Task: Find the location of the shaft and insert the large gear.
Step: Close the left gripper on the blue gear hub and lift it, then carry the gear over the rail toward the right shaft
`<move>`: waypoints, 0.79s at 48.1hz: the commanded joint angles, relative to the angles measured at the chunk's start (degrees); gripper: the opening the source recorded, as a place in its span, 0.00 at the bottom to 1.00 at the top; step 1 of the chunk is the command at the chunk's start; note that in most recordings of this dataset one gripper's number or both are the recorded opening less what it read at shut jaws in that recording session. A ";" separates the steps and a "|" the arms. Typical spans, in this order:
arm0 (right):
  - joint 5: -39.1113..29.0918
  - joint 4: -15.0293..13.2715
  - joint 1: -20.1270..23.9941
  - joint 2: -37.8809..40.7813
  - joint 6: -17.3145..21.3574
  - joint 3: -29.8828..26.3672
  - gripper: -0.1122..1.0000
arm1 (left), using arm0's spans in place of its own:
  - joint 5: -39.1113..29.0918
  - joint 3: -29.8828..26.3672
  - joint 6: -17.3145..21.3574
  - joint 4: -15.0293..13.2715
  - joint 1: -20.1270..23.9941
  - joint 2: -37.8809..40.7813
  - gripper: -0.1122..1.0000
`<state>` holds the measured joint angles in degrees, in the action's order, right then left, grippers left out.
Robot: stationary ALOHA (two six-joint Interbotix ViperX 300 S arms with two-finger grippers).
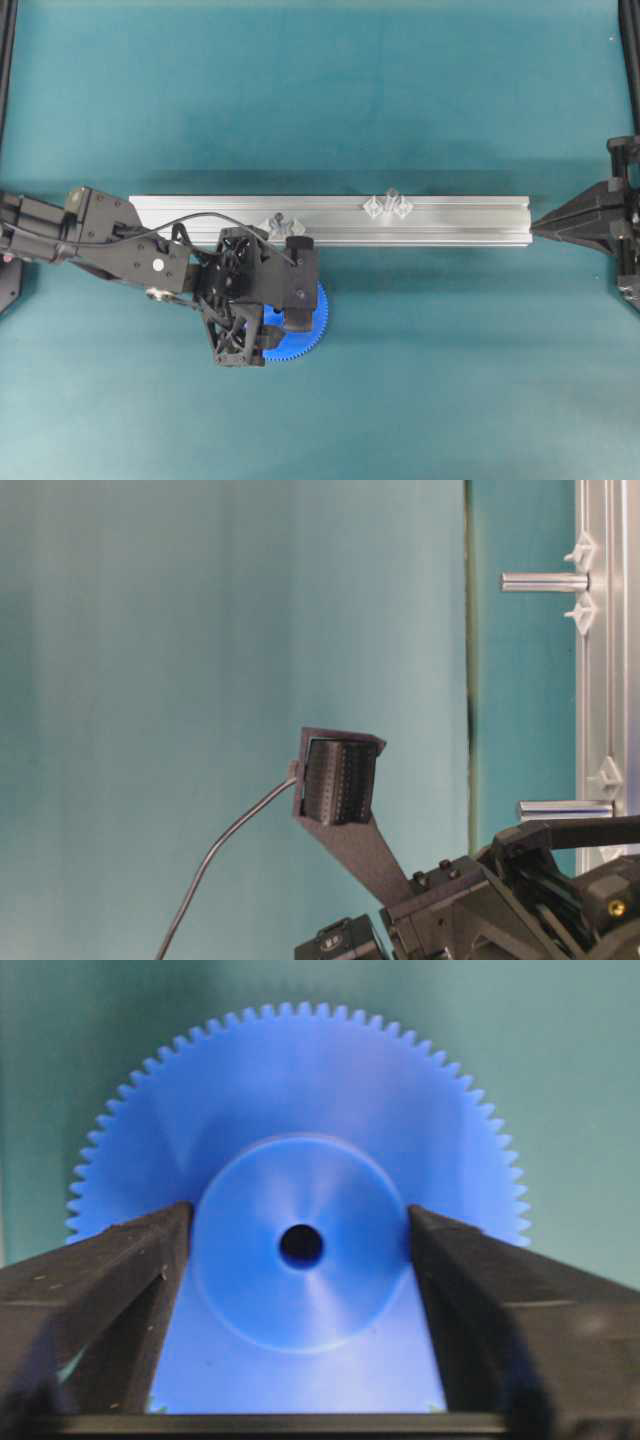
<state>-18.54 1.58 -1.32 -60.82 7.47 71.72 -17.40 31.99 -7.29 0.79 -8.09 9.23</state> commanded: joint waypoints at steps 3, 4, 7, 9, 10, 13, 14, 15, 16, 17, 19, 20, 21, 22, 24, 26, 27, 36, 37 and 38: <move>0.26 -0.09 -0.18 0.35 0.53 -0.44 0.12 | -0.18 -0.70 -0.09 0.09 0.35 -0.79 0.74; 0.26 -0.09 -0.18 0.35 0.53 -0.44 0.12 | -0.26 -0.79 0.00 0.09 0.26 -0.79 0.74; 0.26 -0.09 -0.18 0.35 0.53 -0.53 0.12 | -0.53 -1.14 0.00 0.00 0.35 -0.79 0.74; 0.26 0.00 -0.18 0.26 0.53 -0.53 0.12 | -0.70 -1.41 0.00 0.09 0.26 -0.79 0.74; 0.26 -0.09 -0.18 0.26 0.53 -0.44 0.12 | -0.97 -1.49 0.00 0.00 0.35 -0.79 0.74; 0.26 -0.09 -0.18 0.18 0.53 -0.44 0.12 | -1.58 -2.20 0.09 0.09 0.35 -0.79 0.74; 0.26 -0.09 -0.18 0.00 0.53 -0.53 0.12 | -1.93 -2.46 0.09 0.09 0.26 -0.79 0.74; 0.26 -0.09 -0.18 0.00 0.53 -0.44 0.12 | -2.20 -2.72 0.09 0.09 0.35 -0.79 0.74; 0.26 -0.09 -0.18 0.00 0.53 -0.44 0.12 | -2.55 -3.08 0.18 0.09 0.35 -0.88 0.74; 0.26 -0.09 -0.18 -0.09 0.53 -0.44 0.12 | -2.81 -3.43 0.18 0.09 0.35 -0.88 0.74; 0.26 -0.09 -0.18 -0.18 0.53 -0.35 0.12 | -3.16 -4.04 0.26 0.09 0.26 -1.05 0.74; 0.26 -0.09 -0.18 -0.26 0.53 -0.35 0.12 | -3.34 -4.48 0.35 0.09 0.35 -1.14 0.74; 0.26 -0.09 -0.18 -0.35 0.53 -0.26 0.12 | -3.34 -4.75 0.44 0.09 0.35 -1.32 0.74; 0.26 -0.09 -0.18 -0.44 0.53 -0.18 0.12 | -3.34 -5.01 0.44 0.09 0.35 -1.41 0.74; 0.26 -0.09 -0.18 -0.53 0.62 -0.09 0.12 | -3.34 -5.45 0.53 0.09 0.35 -1.67 0.74; 0.26 -0.09 -0.18 -0.70 0.62 -0.09 0.12 | -3.52 -5.63 0.62 0.18 0.35 -1.93 0.74; 0.26 -0.09 -0.18 -0.70 0.62 0.00 0.12 | -3.52 -5.63 0.62 0.26 0.35 -2.20 0.74; 0.26 -0.09 -0.18 -1.14 0.62 0.00 0.12 | -3.43 -5.54 0.53 0.35 0.70 -4.83 0.74; 0.26 -0.09 -0.18 -1.14 0.62 0.00 0.12 | -3.34 -5.63 0.53 0.35 0.70 -5.10 0.74; 0.26 -0.09 -0.18 -1.14 0.62 0.09 0.12 | -3.34 -5.71 0.53 0.35 0.70 -5.36 0.74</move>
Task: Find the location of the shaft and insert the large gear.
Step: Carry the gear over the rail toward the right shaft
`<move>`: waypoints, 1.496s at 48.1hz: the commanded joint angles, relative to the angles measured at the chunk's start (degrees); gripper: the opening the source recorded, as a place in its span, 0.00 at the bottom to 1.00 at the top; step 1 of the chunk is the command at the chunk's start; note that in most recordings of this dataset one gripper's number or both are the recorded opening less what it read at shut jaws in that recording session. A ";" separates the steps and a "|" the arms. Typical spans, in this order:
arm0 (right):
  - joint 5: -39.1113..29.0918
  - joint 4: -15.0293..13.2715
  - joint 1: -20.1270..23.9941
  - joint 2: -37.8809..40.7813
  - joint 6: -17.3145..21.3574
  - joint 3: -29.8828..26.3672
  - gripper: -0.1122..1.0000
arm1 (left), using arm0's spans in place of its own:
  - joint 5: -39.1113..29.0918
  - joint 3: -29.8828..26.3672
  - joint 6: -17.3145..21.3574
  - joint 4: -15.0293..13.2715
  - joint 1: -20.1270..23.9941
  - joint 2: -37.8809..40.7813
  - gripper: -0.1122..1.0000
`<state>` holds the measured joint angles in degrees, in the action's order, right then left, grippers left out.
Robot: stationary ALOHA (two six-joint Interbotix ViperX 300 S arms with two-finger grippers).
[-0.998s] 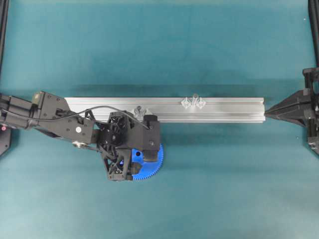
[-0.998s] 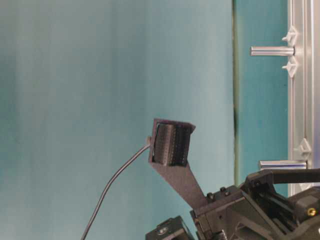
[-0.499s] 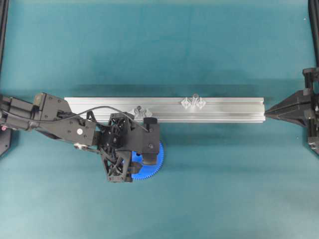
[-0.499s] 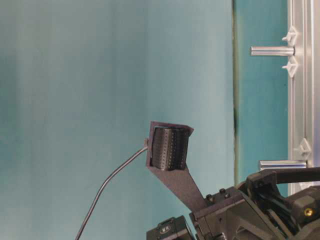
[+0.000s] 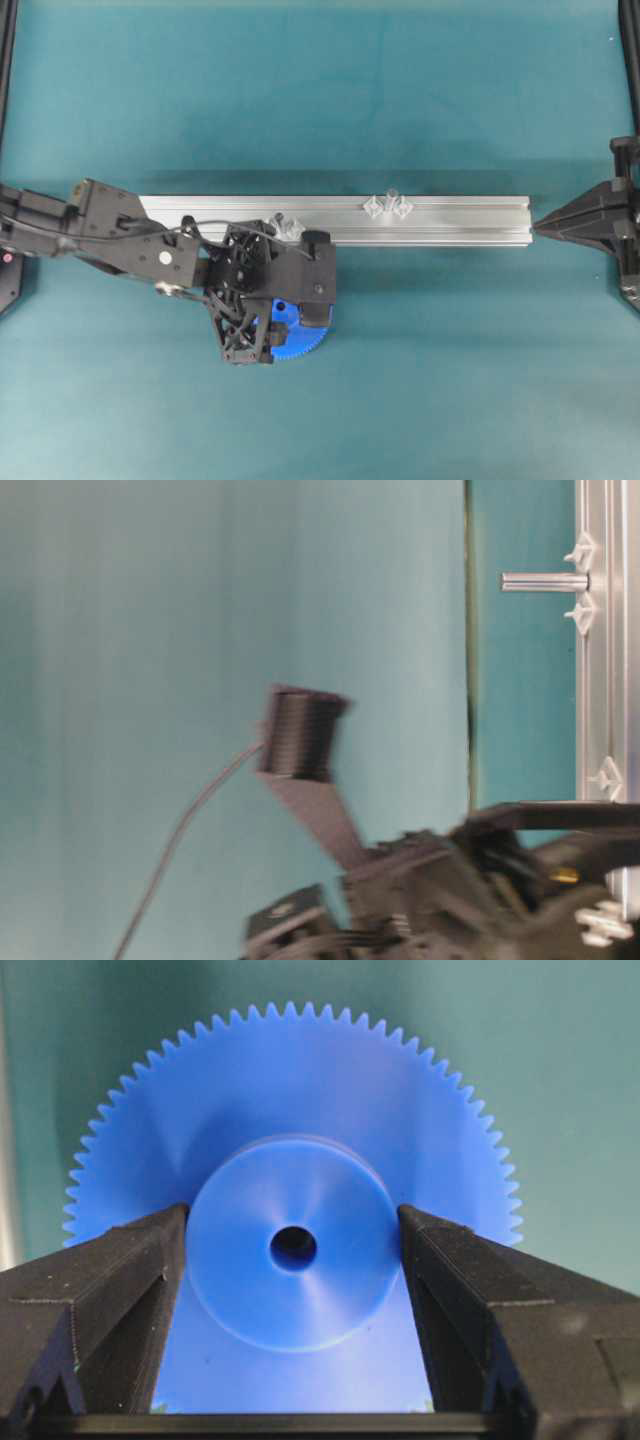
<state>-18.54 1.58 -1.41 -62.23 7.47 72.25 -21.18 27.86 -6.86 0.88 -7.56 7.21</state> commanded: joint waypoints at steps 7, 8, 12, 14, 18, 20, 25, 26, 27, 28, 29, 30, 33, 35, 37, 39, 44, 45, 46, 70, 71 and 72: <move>0.35 -0.09 -0.09 0.18 0.62 -0.18 0.12 | 0.53 -3.34 0.18 0.26 0.18 -5.10 0.74; 0.35 -0.09 -0.09 0.26 0.62 -0.18 0.12 | 0.53 -3.60 0.26 0.26 0.18 -5.36 0.74; 0.44 -0.09 -0.09 0.18 0.62 -0.18 0.12 | 0.62 -4.66 0.35 0.26 0.62 -5.98 0.74; 0.53 -0.09 -0.09 0.26 0.62 -0.18 0.12 | 0.53 -5.10 0.35 0.26 0.88 -6.24 0.74; 0.53 -0.09 -0.09 0.18 0.62 -0.18 0.12 | 0.62 -6.15 0.35 0.26 1.49 -6.86 0.74; 0.44 -0.09 -0.09 0.18 0.62 -0.18 0.12 | 0.53 -6.86 0.53 0.26 2.02 -7.29 0.74; 0.44 -0.09 -0.09 0.18 0.62 -0.18 0.12 | 0.62 -8.44 1.58 0.26 2.64 -8.00 0.74; 0.53 -0.09 -0.09 0.18 0.62 -0.18 0.12 | 0.62 -8.88 1.85 0.26 2.72 -8.09 0.74; 0.44 -0.09 -0.09 0.18 0.62 -0.18 0.12 | 0.62 -9.32 2.02 0.26 2.72 -8.17 0.74; 0.53 -0.09 -0.09 0.18 0.62 -0.18 0.12 | 0.62 -9.84 2.20 0.26 2.81 -8.17 0.74; 0.53 -0.09 -0.09 0.18 0.62 -0.26 0.12 | 0.53 -10.46 2.37 0.26 2.90 -8.09 0.74; 0.53 -0.09 -0.09 0.18 0.62 -0.18 0.12 | 0.53 -11.07 2.64 0.26 2.90 -8.09 0.74; 0.53 -0.09 -0.09 0.18 0.62 -0.18 0.12 | 0.53 -13.01 3.25 0.26 3.08 -7.82 0.74; 0.53 -0.09 -0.09 0.18 0.62 -0.18 0.12 | 0.62 -14.24 3.60 0.26 3.34 -7.82 0.74; 0.53 -0.09 -0.09 0.18 0.62 -0.18 0.12 | 0.44 -15.38 4.04 0.26 3.52 -7.56 0.74; 0.53 0.00 -0.09 0.18 0.62 -0.18 0.12 | 0.26 -16.26 4.39 0.26 3.78 -7.12 0.74; 0.62 -0.09 -0.09 0.18 0.62 -0.18 0.12 | -0.44 -17.58 5.89 0.26 5.10 -6.06 0.74; 0.62 -0.09 -0.09 0.18 0.62 -0.18 0.12 | -0.70 -17.75 6.15 0.26 5.27 -5.80 0.74; 0.62 -0.09 -0.09 0.18 0.62 -0.18 0.12 | -0.97 -18.11 6.59 0.26 5.54 -5.71 0.74; 0.62 -0.09 -0.09 -0.88 0.70 0.26 0.12 | -5.45 -22.76 16.79 0.26 10.20 2.46 0.74; 0.62 -0.09 -0.09 -0.97 0.70 0.26 0.12 | -5.89 -23.12 16.96 0.26 10.28 2.64 0.74; 0.53 -0.09 -0.09 -1.05 0.70 0.26 0.12 | -6.24 -23.47 16.96 0.26 10.37 2.81 0.74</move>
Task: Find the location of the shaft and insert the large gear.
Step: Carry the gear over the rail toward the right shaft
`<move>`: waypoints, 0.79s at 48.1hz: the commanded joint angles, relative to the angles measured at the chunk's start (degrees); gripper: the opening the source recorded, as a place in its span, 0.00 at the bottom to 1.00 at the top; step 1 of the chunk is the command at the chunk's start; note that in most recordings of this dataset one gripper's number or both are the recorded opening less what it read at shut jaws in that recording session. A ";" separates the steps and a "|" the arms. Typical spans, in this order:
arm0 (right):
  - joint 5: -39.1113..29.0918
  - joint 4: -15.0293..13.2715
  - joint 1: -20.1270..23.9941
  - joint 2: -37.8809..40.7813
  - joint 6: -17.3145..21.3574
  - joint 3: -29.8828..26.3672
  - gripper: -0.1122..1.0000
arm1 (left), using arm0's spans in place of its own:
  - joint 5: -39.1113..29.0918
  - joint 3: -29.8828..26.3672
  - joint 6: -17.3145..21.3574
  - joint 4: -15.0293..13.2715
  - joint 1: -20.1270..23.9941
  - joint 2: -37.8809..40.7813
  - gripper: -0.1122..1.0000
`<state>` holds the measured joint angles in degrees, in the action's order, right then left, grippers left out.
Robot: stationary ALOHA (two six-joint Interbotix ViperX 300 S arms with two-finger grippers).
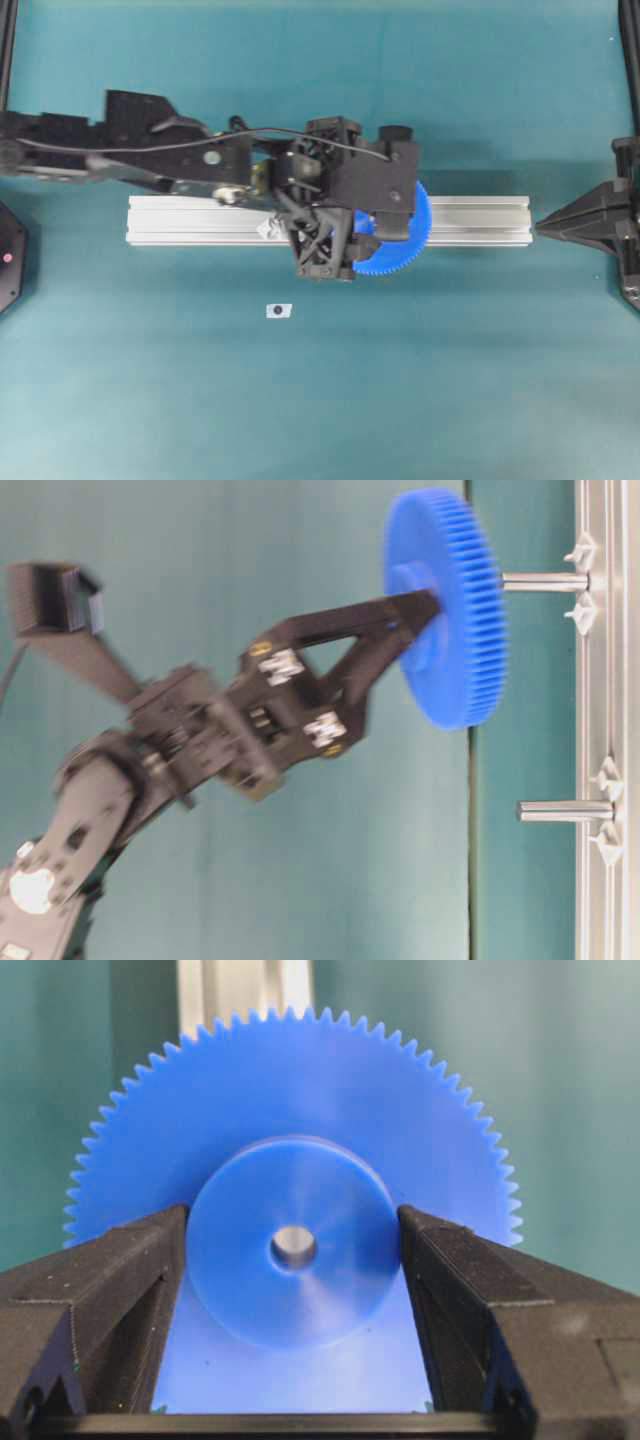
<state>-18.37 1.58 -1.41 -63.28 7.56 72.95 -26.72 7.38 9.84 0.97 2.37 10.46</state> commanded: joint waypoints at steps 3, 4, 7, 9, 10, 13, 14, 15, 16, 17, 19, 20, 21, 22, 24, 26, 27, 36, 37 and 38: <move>0.18 -0.09 -0.09 -0.35 0.62 -0.44 0.12 | -1.93 -4.57 0.44 0.18 0.44 -0.26 0.74; 0.18 -0.09 -0.09 -0.53 0.62 -0.44 0.12 | -2.37 -5.19 0.44 0.18 0.44 -0.26 0.74; 0.09 -0.09 -0.09 -0.88 0.62 -0.35 0.12 | -4.31 -7.29 0.79 0.18 0.44 -0.26 0.74; 0.09 -0.09 -0.09 -1.05 0.62 -0.26 0.12 | -6.24 -8.96 1.23 0.18 0.53 -0.09 0.74; 0.09 -0.09 -0.09 -1.14 0.62 -0.18 0.12 | -7.21 -9.67 1.67 0.18 0.53 -0.09 0.74; 0.09 0.00 -0.09 -1.32 0.62 0.26 0.12 | -9.67 -11.34 3.08 0.18 0.79 0.53 0.74; 0.18 -0.09 -0.09 -1.32 0.62 0.35 0.12 | -10.46 -11.78 3.60 0.18 0.79 0.79 0.74; 0.35 0.00 -0.09 -1.32 0.62 0.44 0.12 | -11.07 -12.04 4.22 0.18 0.79 0.97 0.74; 0.35 0.00 -0.09 -1.23 0.62 0.62 0.12 | -11.43 -12.39 4.75 0.18 0.79 1.23 0.74; 0.44 -0.09 -0.09 -1.23 0.62 0.62 0.12 | -11.69 -12.66 5.19 0.18 0.97 1.58 0.74; 0.44 -0.09 -0.18 -1.32 0.62 0.70 0.12 | -11.87 -12.83 5.98 0.18 0.97 2.20 0.74; 0.44 0.00 -0.26 -1.23 0.62 0.62 0.12 | -11.87 -12.92 6.33 0.18 0.97 2.55 0.74; 0.44 -0.09 -0.26 -1.23 0.62 0.62 0.12 | -11.78 -13.01 6.42 0.18 0.88 2.72 0.74; 0.44 -0.09 -0.35 -1.32 0.62 0.62 0.12 | -11.69 -13.01 6.42 0.18 0.97 3.08 0.74; 0.62 -0.09 -0.35 -1.32 0.62 0.53 0.12 | -11.60 -12.92 6.50 0.18 1.05 3.78 0.74; 0.62 0.00 -0.35 -1.32 0.62 0.53 0.12 | -11.43 -12.92 6.50 0.18 1.23 4.39 0.74; 0.62 -0.09 -0.35 -1.32 0.62 0.62 0.12 | -11.34 -12.92 6.50 0.18 1.32 4.66 0.74; 0.62 -0.09 -0.35 -1.49 0.62 0.44 0.12 | -10.02 -12.83 6.42 0.18 2.37 6.86 0.74; 0.62 0.00 -0.35 -1.49 0.62 0.53 0.12 | -9.58 -12.74 6.42 0.18 2.37 7.03 0.74; 0.62 -0.09 -0.35 -1.49 0.62 0.53 0.12 | -9.23 -12.74 6.42 0.18 2.55 7.03 0.74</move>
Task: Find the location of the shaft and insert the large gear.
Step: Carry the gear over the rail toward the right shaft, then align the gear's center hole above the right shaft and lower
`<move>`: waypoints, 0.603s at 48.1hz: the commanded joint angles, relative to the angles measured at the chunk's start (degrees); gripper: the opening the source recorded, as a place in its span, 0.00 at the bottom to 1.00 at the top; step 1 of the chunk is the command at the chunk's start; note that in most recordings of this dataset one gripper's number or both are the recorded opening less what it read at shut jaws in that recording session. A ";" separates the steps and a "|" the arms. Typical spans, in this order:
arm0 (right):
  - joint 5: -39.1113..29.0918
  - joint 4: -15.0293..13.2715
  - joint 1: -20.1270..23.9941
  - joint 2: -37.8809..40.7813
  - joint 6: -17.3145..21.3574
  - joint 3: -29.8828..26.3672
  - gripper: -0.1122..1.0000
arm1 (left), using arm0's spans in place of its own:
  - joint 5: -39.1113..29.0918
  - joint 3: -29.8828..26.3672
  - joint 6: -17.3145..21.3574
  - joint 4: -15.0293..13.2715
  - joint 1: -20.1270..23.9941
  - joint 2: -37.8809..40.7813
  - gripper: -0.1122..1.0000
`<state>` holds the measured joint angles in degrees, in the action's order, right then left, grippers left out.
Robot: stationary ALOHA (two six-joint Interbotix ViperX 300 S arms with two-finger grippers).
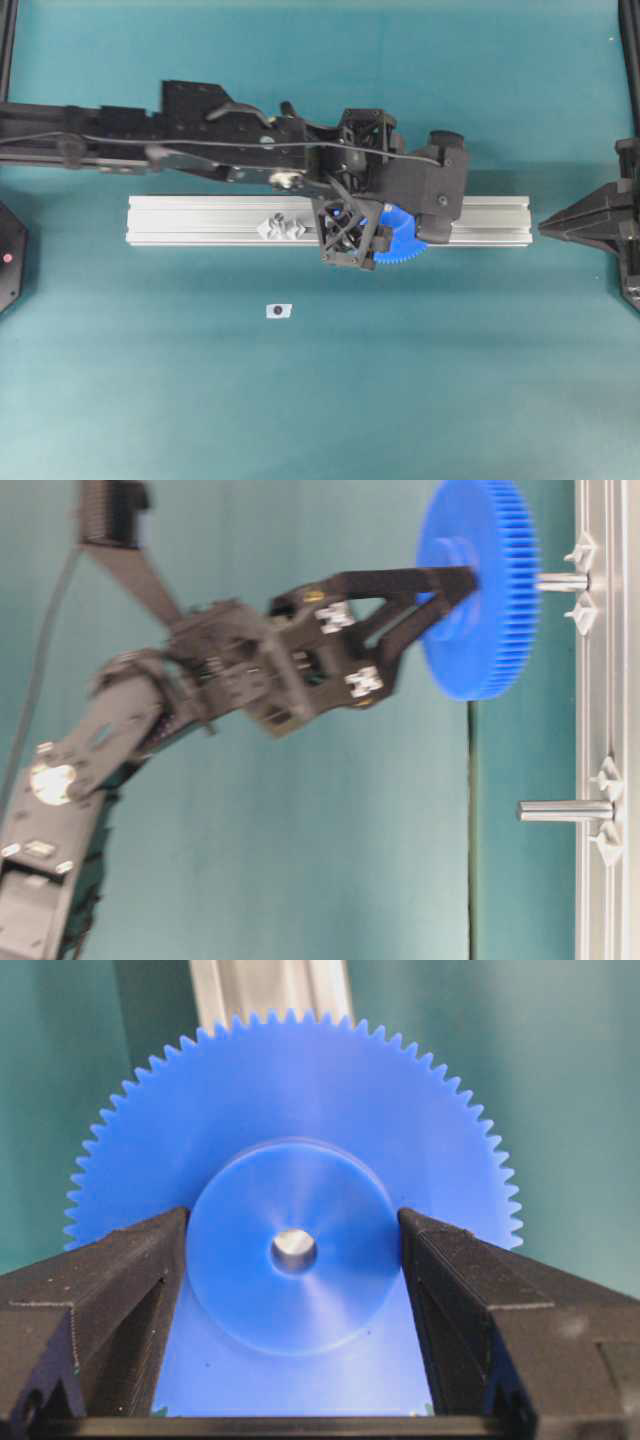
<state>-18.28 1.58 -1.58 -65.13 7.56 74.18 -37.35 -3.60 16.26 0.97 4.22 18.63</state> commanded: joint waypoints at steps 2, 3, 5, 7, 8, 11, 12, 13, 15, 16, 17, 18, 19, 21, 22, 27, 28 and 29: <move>0.53 -0.09 -0.18 0.26 0.62 -0.70 0.12 | 2.29 -1.67 -0.26 0.18 0.79 -0.97 0.74; 0.53 0.00 -0.18 0.26 0.62 -0.70 0.12 | 2.72 -1.67 -0.26 0.18 0.88 -0.97 0.74; 0.53 0.00 -0.18 0.09 0.62 -0.70 0.12 | 3.60 -1.58 -0.35 0.18 0.88 -1.14 0.74; 0.35 0.00 -0.18 0.00 0.62 -0.70 0.12 | 4.31 -1.49 -0.53 0.18 0.88 -1.32 0.74; 0.35 -0.09 -0.18 0.00 0.62 -0.70 0.12 | 4.48 -1.49 -0.70 0.18 0.88 -1.32 0.74; 0.26 -0.09 -0.18 -0.26 0.62 -0.70 0.12 | 4.75 -1.49 -1.67 0.09 0.88 -1.76 0.74; 0.26 -0.09 -0.18 -0.26 0.62 -0.62 0.12 | 4.83 -1.41 -2.55 0.09 0.88 -2.20 0.74; 0.26 0.00 -0.18 -0.35 0.62 -0.62 0.12 | 4.83 -1.41 -3.25 0.09 0.88 -2.37 0.74; 0.26 0.00 -0.18 -0.44 0.62 -0.53 0.12 | 4.83 -1.41 -4.75 0.00 0.97 -2.90 0.74; 0.26 -0.09 -0.18 -0.44 0.62 -0.53 0.12 | 4.83 -1.41 -5.62 0.00 1.05 -3.16 0.74; 0.18 -0.09 -0.18 -0.53 0.62 -0.53 0.12 | 4.92 -1.32 -6.59 0.09 1.14 -3.43 0.74; 0.26 0.00 -0.18 -0.53 0.62 -0.53 0.12 | 4.83 -1.32 -7.56 0.09 1.23 -3.60 0.74; 0.18 0.00 -0.18 -0.53 0.62 -0.53 0.12 | 4.92 -1.23 -8.35 0.00 1.32 -3.87 0.74; 0.18 0.00 -0.18 -0.53 0.62 -0.35 0.12 | 4.83 -1.23 -9.84 0.09 1.67 -4.22 0.74; 0.26 0.00 -0.18 -0.53 0.62 -0.35 0.12 | 4.75 -1.23 -10.37 0.00 1.85 -4.31 0.74; 0.53 0.00 -0.35 -0.53 1.05 0.09 0.12 | 4.31 -1.14 -11.34 0.09 2.37 -4.92 0.74; 0.53 -0.09 -0.35 -0.53 1.14 0.09 0.12 | 4.22 -1.14 -11.34 0.09 2.46 -4.92 0.74; 0.53 -0.09 -0.35 -0.53 1.14 0.18 0.12 | 4.04 -1.14 -11.60 0.09 2.64 -4.92 0.74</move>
<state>-18.28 1.58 -1.67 -66.09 8.00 74.79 -33.31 -3.60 5.10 0.88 6.06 16.88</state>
